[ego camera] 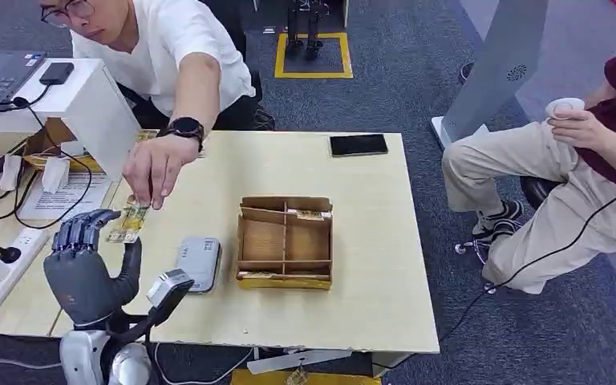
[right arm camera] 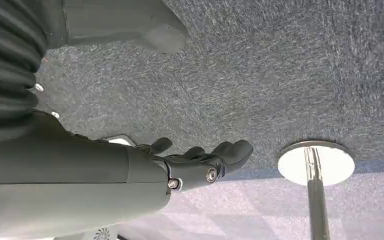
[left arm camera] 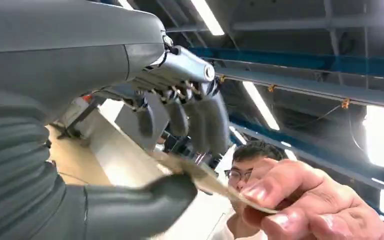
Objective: Pass the card to the sensor for recognition and then transmit it.
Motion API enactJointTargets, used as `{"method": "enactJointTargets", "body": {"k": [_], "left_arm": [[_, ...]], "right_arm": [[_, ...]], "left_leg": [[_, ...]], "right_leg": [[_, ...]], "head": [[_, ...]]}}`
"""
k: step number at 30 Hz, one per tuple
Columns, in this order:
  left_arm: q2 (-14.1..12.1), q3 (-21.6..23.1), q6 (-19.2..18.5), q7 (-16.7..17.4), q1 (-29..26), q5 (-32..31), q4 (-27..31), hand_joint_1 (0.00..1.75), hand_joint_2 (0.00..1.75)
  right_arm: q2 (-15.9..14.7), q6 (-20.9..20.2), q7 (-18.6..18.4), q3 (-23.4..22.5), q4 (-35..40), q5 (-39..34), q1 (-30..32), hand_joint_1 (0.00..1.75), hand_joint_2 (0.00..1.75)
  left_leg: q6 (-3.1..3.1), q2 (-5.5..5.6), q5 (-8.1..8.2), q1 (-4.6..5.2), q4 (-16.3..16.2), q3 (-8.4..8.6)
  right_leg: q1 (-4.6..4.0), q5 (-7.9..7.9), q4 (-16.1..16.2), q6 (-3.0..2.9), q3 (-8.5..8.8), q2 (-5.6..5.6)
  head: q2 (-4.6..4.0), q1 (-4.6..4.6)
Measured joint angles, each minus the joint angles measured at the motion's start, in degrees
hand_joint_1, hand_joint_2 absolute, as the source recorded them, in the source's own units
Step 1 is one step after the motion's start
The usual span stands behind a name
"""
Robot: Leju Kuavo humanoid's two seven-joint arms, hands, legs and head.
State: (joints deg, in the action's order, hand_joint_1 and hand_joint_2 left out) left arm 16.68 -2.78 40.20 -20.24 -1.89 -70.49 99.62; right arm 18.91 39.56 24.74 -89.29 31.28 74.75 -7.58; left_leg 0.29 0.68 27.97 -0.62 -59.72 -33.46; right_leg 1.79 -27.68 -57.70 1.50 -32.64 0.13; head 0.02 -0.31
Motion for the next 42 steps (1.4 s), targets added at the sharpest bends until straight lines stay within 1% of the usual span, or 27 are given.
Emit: {"method": "enactJointTargets", "body": {"k": [12, 28, 31, 38, 42], "left_arm": [[0.0, 0.0, 0.0, -1.0, 0.0, 1.6, 0.0, 1.75, 1.75], [0.0, 0.0, 0.0, -0.7, 0.0, 1.0, 0.0, 1.75, 1.75], [0.0, 0.0, 0.0, -0.1, 0.0, 0.3, 0.0, 1.75, 1.75], [0.0, -2.0, 0.0, 0.2, -0.3, -0.5, 0.8, 1.75, 1.75], [0.0, -3.9, 0.0, 1.8, -0.6, -1.5, 1.1, 1.75, 1.75]], "right_arm": [[0.0, 0.0, 0.0, 0.0, 0.2, -0.2, 0.0, 0.00, 1.75], [0.0, 0.0, 0.5, 0.0, 0.2, -0.6, 0.0, 0.00, 1.75], [0.0, 0.0, 0.5, 0.0, 0.2, -0.9, 0.0, 0.00, 1.75], [0.0, 0.0, 0.6, 0.0, 0.2, -1.0, 0.0, 0.00, 1.75], [0.0, 0.0, 0.6, 0.0, 0.2, -1.9, 0.0, 0.00, 1.75]], "left_leg": [[0.00, 0.00, -0.01, 0.00, 0.0, 0.01], [0.00, 0.01, 0.00, 0.00, 0.0, 0.00], [0.00, 0.01, 0.00, 0.00, 0.0, 0.00], [0.00, 0.01, 0.00, 0.00, 0.0, -0.01], [0.00, 0.01, 0.00, 0.00, 0.0, -0.02]], "right_leg": [[0.00, 0.01, 0.0, 0.00, 0.02, 0.00], [0.00, 0.01, 0.0, 0.00, 0.04, -0.01], [0.00, 0.01, 0.0, 0.00, 0.06, -0.01], [0.00, 0.00, 0.0, 0.00, 0.06, -0.03], [0.00, 0.00, 0.0, 0.00, 0.07, -0.04]], "head": [[0.00, 0.00], [0.00, -0.02], [0.00, 0.00], [0.00, 0.00], [0.00, 0.00]]}}
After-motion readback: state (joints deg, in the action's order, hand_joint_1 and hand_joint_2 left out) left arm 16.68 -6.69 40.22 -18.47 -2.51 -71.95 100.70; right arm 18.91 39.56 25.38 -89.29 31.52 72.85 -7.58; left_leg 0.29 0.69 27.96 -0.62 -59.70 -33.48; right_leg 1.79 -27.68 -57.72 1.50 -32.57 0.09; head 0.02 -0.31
